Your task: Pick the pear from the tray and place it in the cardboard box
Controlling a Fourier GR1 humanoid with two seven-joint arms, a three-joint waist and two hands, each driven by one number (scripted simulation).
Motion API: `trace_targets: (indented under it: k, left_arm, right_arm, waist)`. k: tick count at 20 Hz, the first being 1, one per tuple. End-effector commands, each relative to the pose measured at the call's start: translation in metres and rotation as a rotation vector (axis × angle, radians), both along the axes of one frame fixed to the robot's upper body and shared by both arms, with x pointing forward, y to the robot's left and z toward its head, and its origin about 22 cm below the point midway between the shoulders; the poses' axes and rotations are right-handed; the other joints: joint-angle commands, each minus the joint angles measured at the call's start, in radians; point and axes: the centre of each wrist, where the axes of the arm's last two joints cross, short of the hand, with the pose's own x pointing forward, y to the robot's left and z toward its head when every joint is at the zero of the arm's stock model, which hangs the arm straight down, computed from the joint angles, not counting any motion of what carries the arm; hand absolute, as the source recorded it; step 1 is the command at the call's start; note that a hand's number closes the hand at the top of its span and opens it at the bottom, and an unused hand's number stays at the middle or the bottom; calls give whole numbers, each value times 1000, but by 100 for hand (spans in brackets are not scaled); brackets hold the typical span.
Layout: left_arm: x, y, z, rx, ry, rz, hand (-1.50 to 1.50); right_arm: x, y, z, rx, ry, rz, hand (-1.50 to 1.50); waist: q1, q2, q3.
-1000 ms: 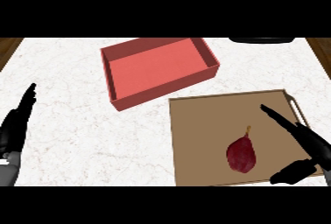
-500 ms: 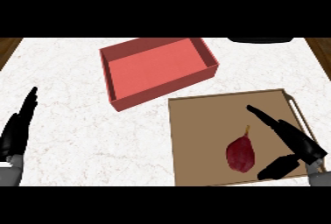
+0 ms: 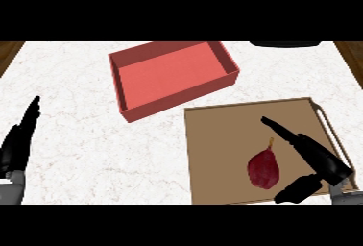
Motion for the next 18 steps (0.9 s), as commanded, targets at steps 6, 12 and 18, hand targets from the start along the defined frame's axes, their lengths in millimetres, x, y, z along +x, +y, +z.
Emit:
trace_targets:
  k: [6, 12, 18]
  left_arm:
    - [17, -6, -6, 6, -2, -10, 0]
    - [13, 4, 2, 10, -12, 12, 0]
    - [9, 17, 13, -3, -7, -10, 0]
  right_arm:
    - [3, -6, 30, 38, -56, 42, -150]
    - [-13, 32, 23, -76, 60, 45, -150]
    - [20, 29, -13, -114, 101, 16, -150]
  waist:
    - [-2, 1, 0]
    - [-2, 1, 0]
    - [5, 2, 0]
